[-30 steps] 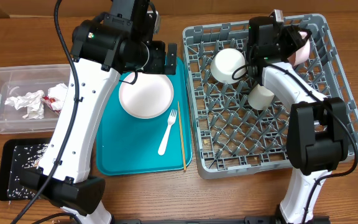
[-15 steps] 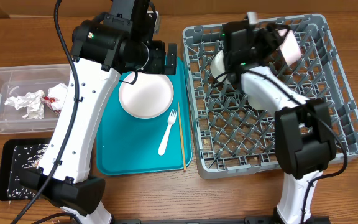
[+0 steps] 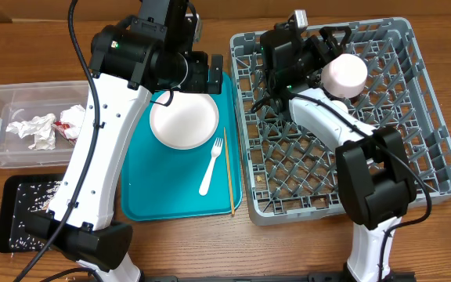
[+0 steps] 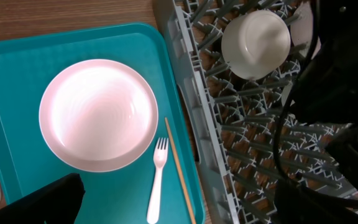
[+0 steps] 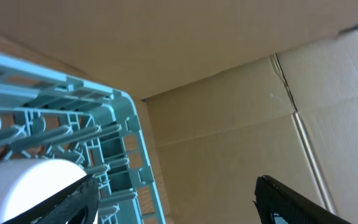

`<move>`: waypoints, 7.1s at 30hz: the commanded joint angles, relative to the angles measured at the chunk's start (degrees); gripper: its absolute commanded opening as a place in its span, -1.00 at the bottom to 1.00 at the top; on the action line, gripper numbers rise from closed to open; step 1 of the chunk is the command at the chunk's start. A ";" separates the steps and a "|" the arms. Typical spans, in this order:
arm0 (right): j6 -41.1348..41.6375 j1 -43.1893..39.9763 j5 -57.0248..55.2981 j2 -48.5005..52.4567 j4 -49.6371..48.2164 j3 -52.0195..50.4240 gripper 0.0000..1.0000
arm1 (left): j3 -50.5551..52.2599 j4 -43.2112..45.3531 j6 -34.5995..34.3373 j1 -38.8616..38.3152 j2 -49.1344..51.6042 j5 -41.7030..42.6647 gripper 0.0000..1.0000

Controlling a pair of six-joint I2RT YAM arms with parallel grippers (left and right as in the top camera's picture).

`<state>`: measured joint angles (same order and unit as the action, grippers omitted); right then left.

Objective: Sort waste into correct bins and load items into the dishwasher

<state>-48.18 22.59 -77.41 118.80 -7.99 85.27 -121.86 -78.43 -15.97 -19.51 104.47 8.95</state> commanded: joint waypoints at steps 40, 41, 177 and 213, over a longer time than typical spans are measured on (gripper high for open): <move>63.49 0.44 97.24 -25.79 71.97 0.57 0.46 | -0.87 0.02 0.74 -0.02 -0.70 -0.39 1.00; 63.49 0.57 97.26 -25.79 71.95 0.57 0.46 | -0.87 0.02 0.74 0.00 -0.70 -0.39 1.00; 66.03 2.14 94.47 -25.40 70.62 0.28 1.00 | 26.93 10.32 -1.03 14.19 -9.81 0.37 -0.92; 67.93 2.14 98.09 -25.40 67.65 0.28 -0.72 | 26.93 7.19 2.27 5.01 -10.10 3.93 -0.92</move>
<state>19.84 24.51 20.10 95.07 60.01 85.69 -93.86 -71.72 -14.55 -14.26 95.26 12.36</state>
